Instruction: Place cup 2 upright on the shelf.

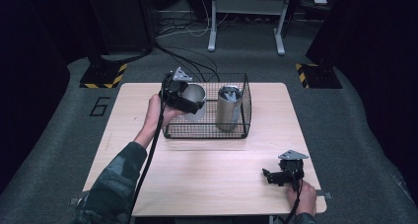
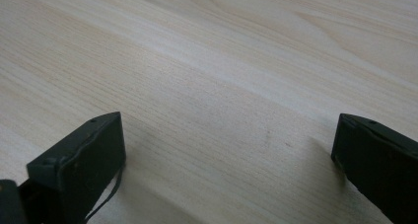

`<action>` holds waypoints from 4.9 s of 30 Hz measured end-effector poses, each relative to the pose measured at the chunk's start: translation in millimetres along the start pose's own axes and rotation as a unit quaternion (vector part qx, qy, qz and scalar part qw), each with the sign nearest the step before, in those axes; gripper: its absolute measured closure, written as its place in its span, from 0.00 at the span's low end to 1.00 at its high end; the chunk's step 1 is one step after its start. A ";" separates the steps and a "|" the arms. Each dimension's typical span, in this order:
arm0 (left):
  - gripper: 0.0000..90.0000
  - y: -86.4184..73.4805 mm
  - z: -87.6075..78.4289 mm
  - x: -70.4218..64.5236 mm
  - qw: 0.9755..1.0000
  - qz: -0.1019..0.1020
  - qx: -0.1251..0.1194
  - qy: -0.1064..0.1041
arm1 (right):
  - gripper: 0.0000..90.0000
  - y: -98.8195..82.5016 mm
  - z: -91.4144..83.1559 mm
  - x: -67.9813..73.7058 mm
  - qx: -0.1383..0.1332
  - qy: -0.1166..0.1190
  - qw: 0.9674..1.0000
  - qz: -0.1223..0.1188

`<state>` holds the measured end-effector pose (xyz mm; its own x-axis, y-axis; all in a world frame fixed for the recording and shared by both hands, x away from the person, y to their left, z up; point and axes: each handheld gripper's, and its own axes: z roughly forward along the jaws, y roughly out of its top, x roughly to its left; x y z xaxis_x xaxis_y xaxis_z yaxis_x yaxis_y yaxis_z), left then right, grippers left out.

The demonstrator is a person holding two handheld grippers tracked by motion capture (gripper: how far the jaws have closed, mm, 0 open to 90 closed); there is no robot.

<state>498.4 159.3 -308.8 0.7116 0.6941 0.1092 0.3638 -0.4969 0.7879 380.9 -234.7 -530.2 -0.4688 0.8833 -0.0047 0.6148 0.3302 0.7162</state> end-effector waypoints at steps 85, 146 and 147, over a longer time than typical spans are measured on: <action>0.06 -47.6 128.0 29.0 0.990 -0.054 0.128 0.025 | 0.00 0.0 0.0 -0.1 0.000 0.000 1.000 0.000; 0.00 -43.9 25.6 2.9 0.997 -0.002 0.068 -0.036 | 0.00 0.1 0.0 0.0 -0.001 0.001 1.000 0.000; 0.00 -45.1 21.5 1.5 0.997 0.001 0.066 -0.036 | 0.00 0.1 0.0 0.0 0.000 0.001 1.000 0.000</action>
<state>496.0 171.5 -357.2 0.7514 0.6568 0.0635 0.4352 -0.5656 0.7005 380.9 -234.6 -530.2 -0.4703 0.8825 -0.0036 0.6141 0.3302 0.7168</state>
